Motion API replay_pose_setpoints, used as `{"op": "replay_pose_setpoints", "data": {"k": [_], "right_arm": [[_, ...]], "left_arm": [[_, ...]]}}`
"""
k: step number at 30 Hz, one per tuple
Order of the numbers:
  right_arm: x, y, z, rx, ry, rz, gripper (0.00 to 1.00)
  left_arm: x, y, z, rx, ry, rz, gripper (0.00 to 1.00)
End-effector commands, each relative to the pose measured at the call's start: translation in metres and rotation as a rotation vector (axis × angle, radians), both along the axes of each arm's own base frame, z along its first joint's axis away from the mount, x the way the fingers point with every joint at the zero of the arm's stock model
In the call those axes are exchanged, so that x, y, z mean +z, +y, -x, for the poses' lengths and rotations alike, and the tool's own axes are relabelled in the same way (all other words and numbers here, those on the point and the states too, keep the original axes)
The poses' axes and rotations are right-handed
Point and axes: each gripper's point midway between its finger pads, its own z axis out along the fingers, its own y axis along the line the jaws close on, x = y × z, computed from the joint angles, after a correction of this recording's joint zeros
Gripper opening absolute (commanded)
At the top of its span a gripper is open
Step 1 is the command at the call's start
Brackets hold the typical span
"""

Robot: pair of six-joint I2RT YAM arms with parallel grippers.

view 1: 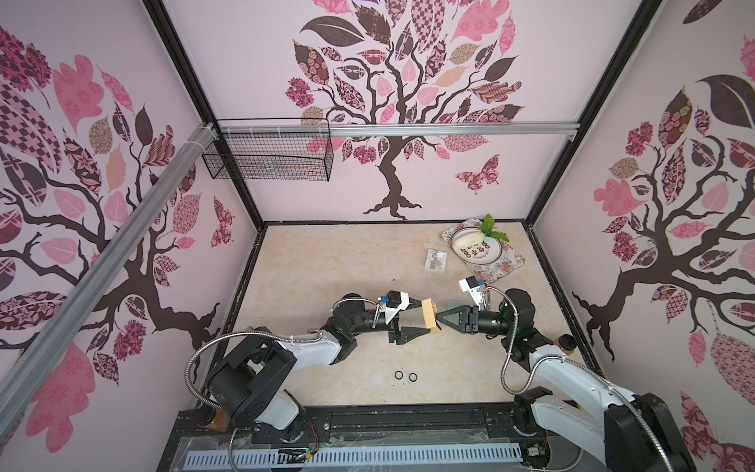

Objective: Take the rings out of the lift-off lid box
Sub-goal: Place the jewelry box at the center of the board.

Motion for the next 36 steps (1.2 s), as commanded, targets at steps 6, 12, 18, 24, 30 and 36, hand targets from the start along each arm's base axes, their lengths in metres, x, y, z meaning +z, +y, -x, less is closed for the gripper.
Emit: {"op": "replay_pose_setpoints", "data": {"k": [6,12,18,24,30,36], "right_arm": [[0.013,0.008,-0.009,-0.011,0.006,-0.02,0.18],[0.014,0.013,-0.009,0.001,0.011,-0.025,0.14],[0.016,0.014,-0.01,0.001,0.006,-0.027,0.0],[0.0,0.004,-0.025,-0.083,-0.049,0.178,0.0],[-0.043,-0.037,-0.058,-0.251,-0.149,0.722,0.0],[-0.074,-0.024,-0.071,-0.19,-0.26,1.069,0.0]], "left_arm": [[0.015,-0.006,0.0,-0.024,-0.025,0.035,0.71],[0.014,-0.007,0.001,-0.029,-0.022,0.033,0.71],[0.014,-0.008,0.001,-0.033,-0.021,0.033,0.71],[0.012,0.004,-0.001,0.049,-0.025,0.033,0.92],[0.005,0.068,-0.007,0.306,0.028,-0.051,0.98],[0.001,0.11,-0.003,0.598,-0.004,-0.186,0.98]]}}
